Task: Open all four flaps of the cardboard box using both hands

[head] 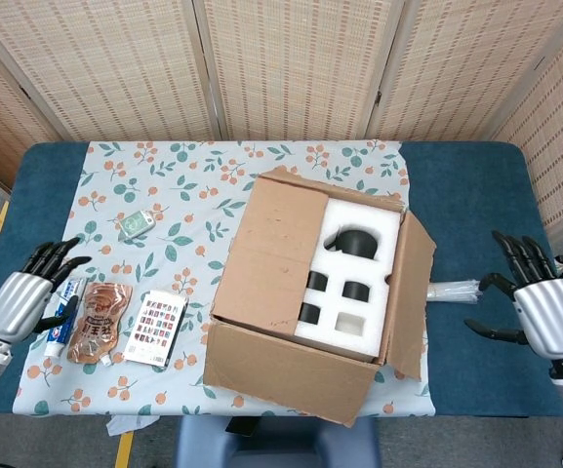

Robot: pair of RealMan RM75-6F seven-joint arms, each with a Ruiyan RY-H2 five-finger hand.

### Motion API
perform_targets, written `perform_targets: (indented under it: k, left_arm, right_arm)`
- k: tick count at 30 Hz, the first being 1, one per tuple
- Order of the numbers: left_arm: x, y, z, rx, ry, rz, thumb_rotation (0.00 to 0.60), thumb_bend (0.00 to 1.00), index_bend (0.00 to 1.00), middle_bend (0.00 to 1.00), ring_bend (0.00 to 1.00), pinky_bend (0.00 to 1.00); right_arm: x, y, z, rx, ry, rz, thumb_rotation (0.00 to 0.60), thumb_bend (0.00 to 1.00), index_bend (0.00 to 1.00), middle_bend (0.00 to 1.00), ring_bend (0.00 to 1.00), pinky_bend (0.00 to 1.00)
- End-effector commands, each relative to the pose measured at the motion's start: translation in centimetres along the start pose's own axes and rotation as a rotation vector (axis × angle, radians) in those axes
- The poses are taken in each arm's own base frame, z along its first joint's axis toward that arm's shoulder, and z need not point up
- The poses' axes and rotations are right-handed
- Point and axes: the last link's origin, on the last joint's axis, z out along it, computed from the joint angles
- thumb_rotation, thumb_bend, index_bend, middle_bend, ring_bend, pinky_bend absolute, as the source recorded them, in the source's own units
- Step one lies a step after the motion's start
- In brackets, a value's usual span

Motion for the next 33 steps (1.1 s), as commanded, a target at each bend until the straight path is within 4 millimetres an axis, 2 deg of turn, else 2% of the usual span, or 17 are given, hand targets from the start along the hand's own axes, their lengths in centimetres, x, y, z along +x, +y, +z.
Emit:
perform_targets:
  k: [1, 5, 11, 17, 23, 33]
  left_arm:
    - [1.8, 2.9, 2.8, -0.147, 0.007, 0.018, 0.600, 0.71, 0.28, 0.03, 0.00, 0.00]
    - [2.1, 5.5, 5.4, -0.251, -0.022, 0.038, 0.600, 0.86, 0.31, 0.03, 0.00, 0.00]
    - [2.0, 9.1, 9.0, -0.355, -0.054, 0.074, 0.600, 1.00, 0.35, 0.03, 0.00, 0.00]
    - [0.9, 12.9, 11.6, -0.449, -0.101, 0.108, 0.600, 1.00, 0.38, 0.03, 0.00, 0.00]
    - [0.4, 17.6, 14.9, -0.520, -0.114, 0.165, 0.600, 1.00, 0.40, 0.03, 0.00, 0.00]
    - [-0.5, 24.3, 18.7, -0.624, -0.132, 0.156, 0.600, 1.00, 0.50, 0.02, 0.00, 0.00]
  right_arm:
    - [-0.4, 1.0, -1.4, -0.057, 0.043, 0.047, 0.425, 0.11, 0.48, 0.00, 0.00, 0.00]
    - [-0.2, 1.8, -2.6, -0.081, 0.107, 0.093, 0.426, 0.11, 0.48, 0.00, 0.00, 0.00]
    - [0.7, 2.2, -3.6, -0.060, 0.150, 0.132, 0.425, 0.11, 0.48, 0.00, 0.00, 0.00]
    - [2.1, 2.6, -4.8, -0.049, 0.195, 0.190, 0.427, 0.11, 0.48, 0.00, 0.00, 0.00]
    - [3.2, 3.8, -5.1, -0.061, 0.226, 0.262, 0.428, 0.11, 0.48, 0.00, 0.00, 0.00]
    - [4.3, 5.5, -5.3, -0.082, 0.246, 0.335, 0.428, 0.11, 0.48, 0.00, 0.00, 0.00]
